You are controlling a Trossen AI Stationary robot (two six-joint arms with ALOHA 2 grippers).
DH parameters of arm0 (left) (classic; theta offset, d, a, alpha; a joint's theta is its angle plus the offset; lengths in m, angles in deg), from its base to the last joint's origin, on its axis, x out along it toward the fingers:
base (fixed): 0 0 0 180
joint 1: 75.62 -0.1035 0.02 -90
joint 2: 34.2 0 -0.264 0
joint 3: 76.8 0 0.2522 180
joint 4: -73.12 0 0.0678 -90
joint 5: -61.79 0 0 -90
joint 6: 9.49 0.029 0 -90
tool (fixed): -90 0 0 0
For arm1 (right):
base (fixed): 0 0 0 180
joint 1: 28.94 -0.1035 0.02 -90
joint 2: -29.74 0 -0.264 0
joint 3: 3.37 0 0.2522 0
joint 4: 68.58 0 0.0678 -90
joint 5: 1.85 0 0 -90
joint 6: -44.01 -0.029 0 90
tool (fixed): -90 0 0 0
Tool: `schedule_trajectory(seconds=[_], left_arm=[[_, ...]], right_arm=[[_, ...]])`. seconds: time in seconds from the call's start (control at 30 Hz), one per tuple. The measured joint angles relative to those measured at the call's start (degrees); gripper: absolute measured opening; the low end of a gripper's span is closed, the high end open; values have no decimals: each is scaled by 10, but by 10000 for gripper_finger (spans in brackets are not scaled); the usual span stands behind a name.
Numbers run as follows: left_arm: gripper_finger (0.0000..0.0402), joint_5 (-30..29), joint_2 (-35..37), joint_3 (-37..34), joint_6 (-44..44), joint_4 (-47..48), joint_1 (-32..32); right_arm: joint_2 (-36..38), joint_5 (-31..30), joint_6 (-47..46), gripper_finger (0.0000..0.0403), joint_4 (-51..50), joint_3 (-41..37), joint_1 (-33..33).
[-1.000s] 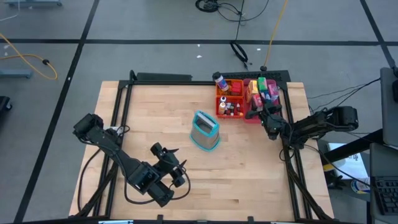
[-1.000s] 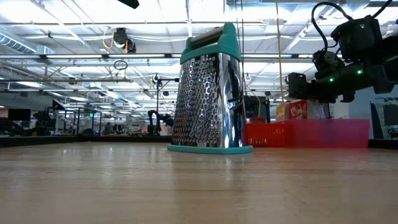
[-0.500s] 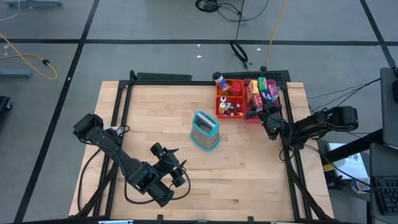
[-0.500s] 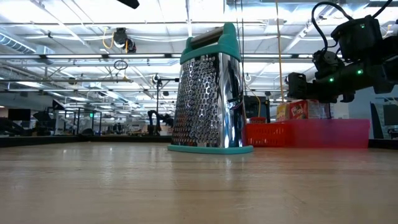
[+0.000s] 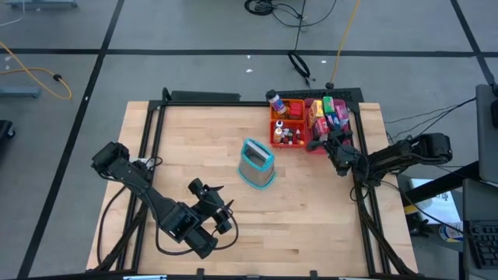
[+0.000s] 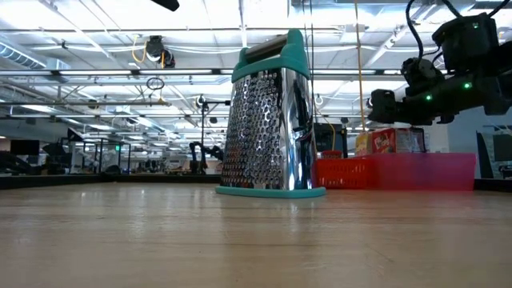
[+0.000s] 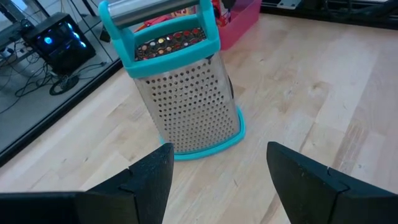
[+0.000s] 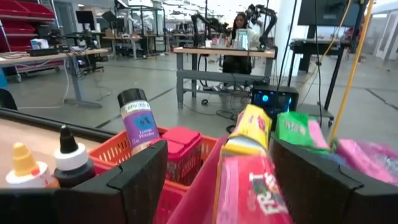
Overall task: Pick & Place Kitchen Items
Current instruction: Put the red cereal box into the red bin, then return to Home Position
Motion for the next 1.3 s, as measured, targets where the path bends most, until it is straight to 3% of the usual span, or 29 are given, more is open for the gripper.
schedule_trajectory(seconds=[0.33,1.13,1.3], left_arm=[[255,0,0,0,-8,-1,1],[255,0,0,0,-9,-1,0],[255,1,0,0,-9,-1,0]], right_arm=[[47,0,35,284,0,0,-1],[48,0,38,284,-9,0,-1],[52,0,67,284,31,-1,-14]])
